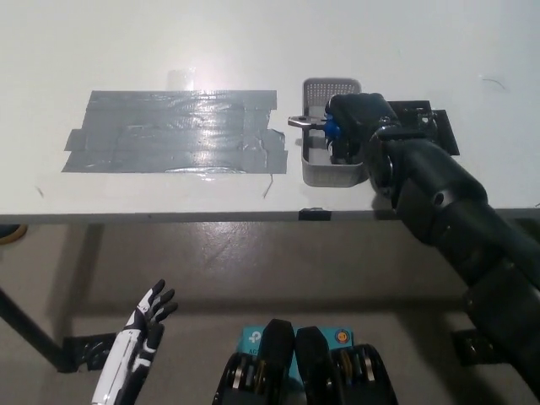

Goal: The robot picks the blue plier placed on top of the container and places it on the grey area of the table

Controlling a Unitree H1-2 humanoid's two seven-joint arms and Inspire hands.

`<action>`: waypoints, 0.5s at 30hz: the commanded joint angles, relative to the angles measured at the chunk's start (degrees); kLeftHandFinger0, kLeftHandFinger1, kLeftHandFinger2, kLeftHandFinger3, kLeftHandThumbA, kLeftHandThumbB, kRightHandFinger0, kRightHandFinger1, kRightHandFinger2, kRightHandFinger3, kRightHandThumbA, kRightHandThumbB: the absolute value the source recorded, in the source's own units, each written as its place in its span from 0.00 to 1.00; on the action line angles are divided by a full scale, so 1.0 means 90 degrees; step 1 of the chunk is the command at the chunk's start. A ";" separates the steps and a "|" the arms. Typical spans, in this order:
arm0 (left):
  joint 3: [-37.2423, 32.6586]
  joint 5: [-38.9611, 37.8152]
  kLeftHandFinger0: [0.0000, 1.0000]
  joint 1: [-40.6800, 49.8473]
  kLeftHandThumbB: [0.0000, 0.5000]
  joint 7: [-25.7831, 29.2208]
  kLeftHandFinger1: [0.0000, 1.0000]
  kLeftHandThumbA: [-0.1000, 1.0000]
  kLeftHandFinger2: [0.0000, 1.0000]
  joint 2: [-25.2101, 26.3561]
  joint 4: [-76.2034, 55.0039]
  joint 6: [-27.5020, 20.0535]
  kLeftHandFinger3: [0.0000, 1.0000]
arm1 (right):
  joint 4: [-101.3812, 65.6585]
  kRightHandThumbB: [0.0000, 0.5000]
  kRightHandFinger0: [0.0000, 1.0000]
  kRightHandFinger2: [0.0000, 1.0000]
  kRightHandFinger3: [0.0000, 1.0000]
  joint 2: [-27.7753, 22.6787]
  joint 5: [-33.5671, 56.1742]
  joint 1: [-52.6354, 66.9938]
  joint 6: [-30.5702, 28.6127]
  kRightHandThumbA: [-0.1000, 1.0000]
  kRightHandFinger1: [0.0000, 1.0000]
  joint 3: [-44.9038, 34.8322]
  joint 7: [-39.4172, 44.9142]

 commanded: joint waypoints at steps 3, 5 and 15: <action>0.0056 -0.0032 1.00 0.0066 0.24 -0.0049 0.89 0.99 0.94 0.0106 -0.0199 -0.0187 1.00 | -0.0103 0.49 0.11 0.72 0.43 -0.0176 -0.0248 -0.0225 -0.0484 0.00 0.47 0.0044 -0.0651; 0.0052 -0.0094 1.00 0.0093 0.21 -0.0090 0.89 0.98 0.93 0.0115 -0.0216 -0.0188 1.00 | -0.0237 0.49 0.03 0.73 0.42 -0.0237 -0.0346 -0.0317 -0.0534 0.00 0.44 0.0085 -0.0709; 0.0080 0.0041 1.00 0.0198 0.34 0.0013 1.00 0.98 1.00 0.0071 -0.0218 -0.0183 1.00 | -0.1024 0.40 0.16 1.00 0.28 -0.0423 -0.0348 -0.0878 -0.0671 0.00 0.66 -0.0127 -0.0385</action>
